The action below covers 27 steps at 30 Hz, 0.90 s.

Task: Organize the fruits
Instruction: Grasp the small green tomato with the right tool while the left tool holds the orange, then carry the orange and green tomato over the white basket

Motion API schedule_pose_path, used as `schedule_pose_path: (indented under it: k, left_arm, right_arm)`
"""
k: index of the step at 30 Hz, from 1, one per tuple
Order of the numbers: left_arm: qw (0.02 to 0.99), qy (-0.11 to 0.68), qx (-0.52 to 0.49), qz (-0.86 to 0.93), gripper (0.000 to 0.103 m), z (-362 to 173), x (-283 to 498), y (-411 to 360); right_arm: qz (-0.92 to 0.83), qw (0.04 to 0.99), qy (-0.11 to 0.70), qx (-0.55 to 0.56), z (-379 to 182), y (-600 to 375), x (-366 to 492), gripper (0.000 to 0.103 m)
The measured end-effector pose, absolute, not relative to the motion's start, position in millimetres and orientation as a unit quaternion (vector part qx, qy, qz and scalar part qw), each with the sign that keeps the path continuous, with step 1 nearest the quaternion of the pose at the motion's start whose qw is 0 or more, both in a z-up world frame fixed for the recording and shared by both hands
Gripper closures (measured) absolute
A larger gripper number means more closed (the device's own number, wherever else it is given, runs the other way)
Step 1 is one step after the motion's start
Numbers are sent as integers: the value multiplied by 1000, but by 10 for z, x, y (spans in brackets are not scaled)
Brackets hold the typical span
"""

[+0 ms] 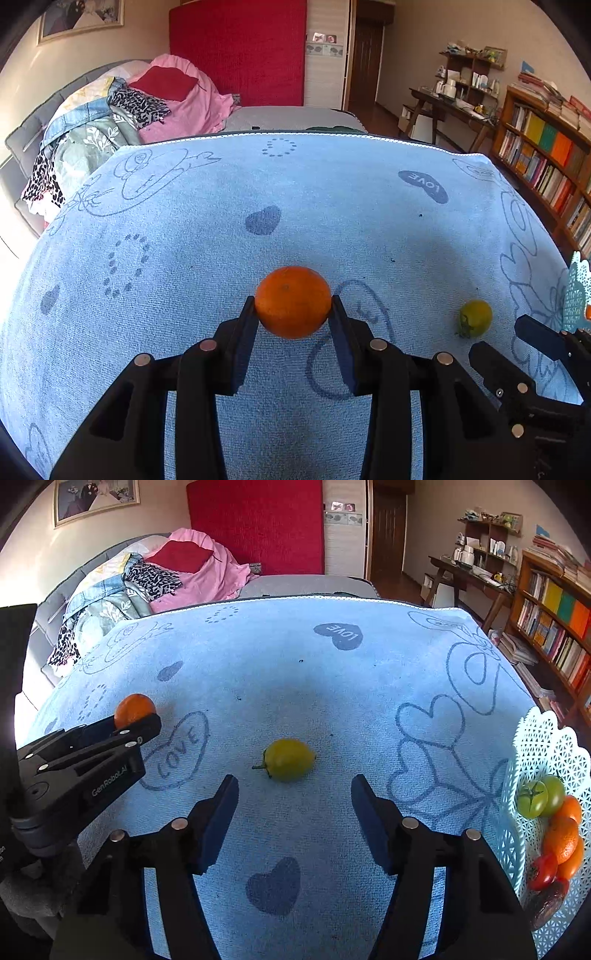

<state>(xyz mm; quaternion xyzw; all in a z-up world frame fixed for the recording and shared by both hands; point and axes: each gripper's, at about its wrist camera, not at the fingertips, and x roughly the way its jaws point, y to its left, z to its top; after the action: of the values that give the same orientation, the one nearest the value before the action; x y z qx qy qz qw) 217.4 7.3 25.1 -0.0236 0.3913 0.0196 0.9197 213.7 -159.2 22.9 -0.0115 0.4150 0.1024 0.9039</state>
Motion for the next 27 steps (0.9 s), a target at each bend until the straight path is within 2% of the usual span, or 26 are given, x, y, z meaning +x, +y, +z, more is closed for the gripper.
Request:
schedule_pose_path:
  k: [3, 5, 9, 17, 27]
  left_arm:
    - [919, 392, -30, 20, 64, 267, 2179, 103]
    - [919, 391, -33, 20, 64, 282, 2173, 121]
    - [919, 391, -39, 20, 64, 308, 2175, 147]
    - [922, 385, -46, 11, 64, 391, 2153, 138]
    - [929, 367, -52, -1, 63, 560, 2081, 104]
  right_arm:
    - [99, 904, 417, -10, 209, -1569, 2202, 44]
    - [101, 900, 424, -5, 182, -1550, 2269, 50]
    - [99, 896, 432, 0, 117, -1486, 2345, 53]
    - [90, 898, 430, -18, 114, -1406, 2321, 70]
    - [89, 908, 408, -10, 322, -1478, 2123, 71]
